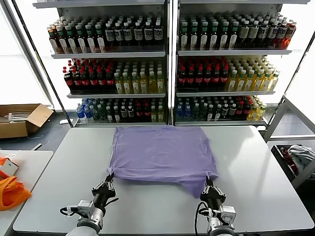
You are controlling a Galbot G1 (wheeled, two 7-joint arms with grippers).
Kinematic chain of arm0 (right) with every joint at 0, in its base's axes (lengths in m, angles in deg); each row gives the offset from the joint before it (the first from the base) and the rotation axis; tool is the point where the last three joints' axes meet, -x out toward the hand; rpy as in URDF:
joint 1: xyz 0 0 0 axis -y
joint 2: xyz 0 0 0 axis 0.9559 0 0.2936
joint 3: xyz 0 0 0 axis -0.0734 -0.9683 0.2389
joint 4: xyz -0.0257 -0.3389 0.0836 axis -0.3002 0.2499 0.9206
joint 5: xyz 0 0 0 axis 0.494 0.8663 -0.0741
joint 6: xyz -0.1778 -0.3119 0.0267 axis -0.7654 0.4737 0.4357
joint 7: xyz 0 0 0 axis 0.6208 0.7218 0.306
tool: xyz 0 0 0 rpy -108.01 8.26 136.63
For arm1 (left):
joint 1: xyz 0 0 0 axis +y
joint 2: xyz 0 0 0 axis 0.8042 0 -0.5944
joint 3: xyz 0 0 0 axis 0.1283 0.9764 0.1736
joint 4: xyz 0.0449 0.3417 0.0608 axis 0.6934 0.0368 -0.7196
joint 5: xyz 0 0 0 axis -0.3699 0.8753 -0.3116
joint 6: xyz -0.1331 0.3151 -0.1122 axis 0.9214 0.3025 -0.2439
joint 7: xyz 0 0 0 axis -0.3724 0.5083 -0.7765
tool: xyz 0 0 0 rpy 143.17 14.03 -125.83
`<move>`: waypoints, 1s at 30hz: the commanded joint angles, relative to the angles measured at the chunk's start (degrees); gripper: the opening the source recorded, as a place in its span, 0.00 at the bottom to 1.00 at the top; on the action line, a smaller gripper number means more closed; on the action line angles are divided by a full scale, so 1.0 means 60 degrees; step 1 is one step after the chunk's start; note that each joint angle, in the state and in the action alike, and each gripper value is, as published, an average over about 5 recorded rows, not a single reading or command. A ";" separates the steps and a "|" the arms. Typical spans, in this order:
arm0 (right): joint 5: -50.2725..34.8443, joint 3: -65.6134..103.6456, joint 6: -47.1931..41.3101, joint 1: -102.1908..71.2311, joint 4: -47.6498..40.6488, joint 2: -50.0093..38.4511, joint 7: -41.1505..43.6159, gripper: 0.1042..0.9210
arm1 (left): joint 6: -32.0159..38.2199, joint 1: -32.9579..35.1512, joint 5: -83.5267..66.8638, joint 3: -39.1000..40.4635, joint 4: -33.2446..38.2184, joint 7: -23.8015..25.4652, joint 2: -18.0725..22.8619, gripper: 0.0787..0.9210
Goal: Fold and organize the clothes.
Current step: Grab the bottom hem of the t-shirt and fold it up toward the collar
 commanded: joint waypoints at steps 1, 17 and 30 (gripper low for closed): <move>0.0043 0.0154 -0.0008 0.1808 -0.0952 -0.0028 0.0381 0.01 | 0.0250 -0.1455 -0.0508 0.0163 -0.0735 -0.0095 -0.0215 0.01; 0.0262 -0.0568 -0.0283 0.4437 -0.3903 0.0178 0.0521 0.01 | -0.0028 -0.3788 -0.0832 0.1150 -0.3180 -0.0230 -0.0477 0.01; 0.0391 -0.0634 -0.0583 0.4654 -0.4917 0.0500 0.0732 0.01 | -0.0152 -0.3953 -0.0898 0.1487 -0.3786 -0.0200 -0.0914 0.01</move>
